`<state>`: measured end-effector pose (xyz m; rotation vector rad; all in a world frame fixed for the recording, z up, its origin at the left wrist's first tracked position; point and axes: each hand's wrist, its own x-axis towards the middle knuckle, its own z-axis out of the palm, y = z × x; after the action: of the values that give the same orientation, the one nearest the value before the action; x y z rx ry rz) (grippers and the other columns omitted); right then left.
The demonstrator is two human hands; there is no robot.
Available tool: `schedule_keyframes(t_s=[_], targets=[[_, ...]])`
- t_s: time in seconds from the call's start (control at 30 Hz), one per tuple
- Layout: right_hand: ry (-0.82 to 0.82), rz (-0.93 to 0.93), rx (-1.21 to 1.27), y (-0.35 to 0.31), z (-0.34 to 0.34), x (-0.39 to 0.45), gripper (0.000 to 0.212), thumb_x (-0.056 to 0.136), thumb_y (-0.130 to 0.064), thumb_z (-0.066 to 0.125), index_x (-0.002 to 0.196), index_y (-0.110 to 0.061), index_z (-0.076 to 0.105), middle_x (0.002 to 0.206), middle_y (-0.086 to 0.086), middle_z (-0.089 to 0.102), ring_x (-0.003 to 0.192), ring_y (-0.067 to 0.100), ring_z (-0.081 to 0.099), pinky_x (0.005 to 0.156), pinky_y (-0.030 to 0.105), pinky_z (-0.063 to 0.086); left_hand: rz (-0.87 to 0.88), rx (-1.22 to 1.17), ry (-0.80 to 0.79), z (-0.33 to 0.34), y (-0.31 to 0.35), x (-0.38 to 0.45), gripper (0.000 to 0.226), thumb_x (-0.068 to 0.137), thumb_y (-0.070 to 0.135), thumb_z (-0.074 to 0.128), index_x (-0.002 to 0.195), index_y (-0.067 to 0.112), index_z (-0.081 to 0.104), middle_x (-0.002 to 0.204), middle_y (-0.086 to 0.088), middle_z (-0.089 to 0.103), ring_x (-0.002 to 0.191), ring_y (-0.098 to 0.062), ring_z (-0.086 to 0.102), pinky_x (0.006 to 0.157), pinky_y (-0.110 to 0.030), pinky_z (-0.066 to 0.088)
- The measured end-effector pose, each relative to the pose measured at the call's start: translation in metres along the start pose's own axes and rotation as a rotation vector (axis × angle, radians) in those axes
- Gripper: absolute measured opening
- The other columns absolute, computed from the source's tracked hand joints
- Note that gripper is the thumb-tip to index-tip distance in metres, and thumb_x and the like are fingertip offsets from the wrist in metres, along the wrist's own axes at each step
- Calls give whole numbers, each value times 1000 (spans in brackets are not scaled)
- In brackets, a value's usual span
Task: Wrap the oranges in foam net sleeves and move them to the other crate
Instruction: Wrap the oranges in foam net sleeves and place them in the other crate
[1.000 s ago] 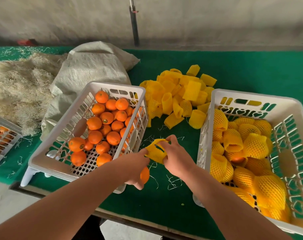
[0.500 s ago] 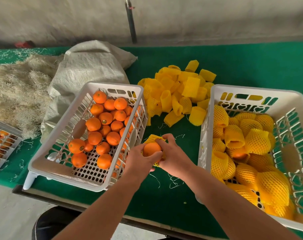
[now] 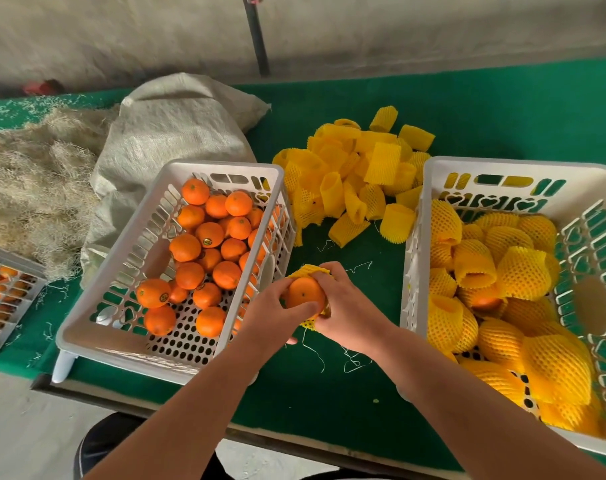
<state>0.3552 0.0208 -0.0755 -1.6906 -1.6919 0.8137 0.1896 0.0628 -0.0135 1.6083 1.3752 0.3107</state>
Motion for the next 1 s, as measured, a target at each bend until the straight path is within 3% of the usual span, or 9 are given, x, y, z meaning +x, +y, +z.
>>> schedule_keyframes(t_s=[0.1, 0.23, 0.43, 0.57, 0.63, 0.73, 0.8, 0.9, 1.0], targets=[[35, -21, -5, 0, 6, 0, 70, 84, -24, 85, 142, -32, 46, 148, -9, 30, 105, 17, 64, 87, 19, 56, 88, 332, 244, 2, 1, -1, 54, 77, 65, 75, 121, 36, 64, 96, 15, 66, 86, -9, 65, 73, -34, 62], [37, -33, 25, 0, 9, 1, 65, 84, -21, 80, 137, -38, 46, 144, -15, 29, 94, 12, 64, 79, 24, 59, 49, 725, 358, 11, 3, 2, 71, 72, 80, 63, 127, 35, 53, 113, 6, 60, 103, -21, 61, 84, -41, 57], [-7, -107, 174, -6, -4, -6, 63, 86, -30, 71, 141, -48, 47, 144, -20, 32, 90, 15, 67, 69, 24, 59, 114, 517, 352, 7, -5, 11, 63, 80, 63, 73, 132, 34, 50, 118, 1, 53, 97, -25, 63, 73, -33, 49], [203, -62, 358, -16, -13, -4, 43, 89, -42, 64, 132, -39, 56, 132, -21, 51, 103, 11, 66, 63, 32, 60, 212, 459, 385, -5, -12, 9, 66, 79, 55, 80, 133, 34, 48, 125, 2, 45, 90, -16, 52, 71, -27, 46], [214, 77, 403, -15, -18, 2, 70, 85, -64, 70, 144, -40, 42, 139, -21, 48, 120, 4, 58, 83, 38, 62, 283, 470, 379, -6, -14, 6, 69, 77, 50, 83, 133, 33, 46, 126, 3, 43, 93, -15, 51, 72, -26, 48], [-38, 223, 536, -14, -20, 8, 118, 68, -80, 78, 160, -47, 12, 141, -23, 47, 132, -1, 48, 105, 40, 51, 373, 489, 354, -3, -13, 3, 65, 77, 46, 84, 129, 31, 48, 128, 2, 43, 100, -20, 58, 70, -27, 53], [-114, 243, 548, -12, -17, 9, 128, 62, -78, 83, 161, -48, 9, 131, -30, 49, 124, -7, 51, 101, 29, 52, 414, 520, 337, 2, -10, 2, 65, 76, 45, 85, 128, 27, 51, 130, 0, 44, 105, -25, 60, 70, -28, 54], [-93, 260, 584, -8, -16, 11, 127, 63, -67, 89, 162, -45, 13, 126, -28, 51, 107, -17, 58, 74, 6, 51, 445, 547, 334, 8, -6, 2, 66, 74, 43, 85, 128, 26, 50, 130, 1, 44, 107, -24, 60, 72, -23, 47], [-106, 285, 670, -7, -18, 12, 121, 68, -56, 92, 162, -44, 16, 125, -20, 56, 99, -22, 60, 68, 6, 52, 450, 569, 350, 10, -5, 2, 64, 75, 45, 82, 126, 26, 48, 129, 1, 45, 106, -24, 61, 71, -22, 45]])
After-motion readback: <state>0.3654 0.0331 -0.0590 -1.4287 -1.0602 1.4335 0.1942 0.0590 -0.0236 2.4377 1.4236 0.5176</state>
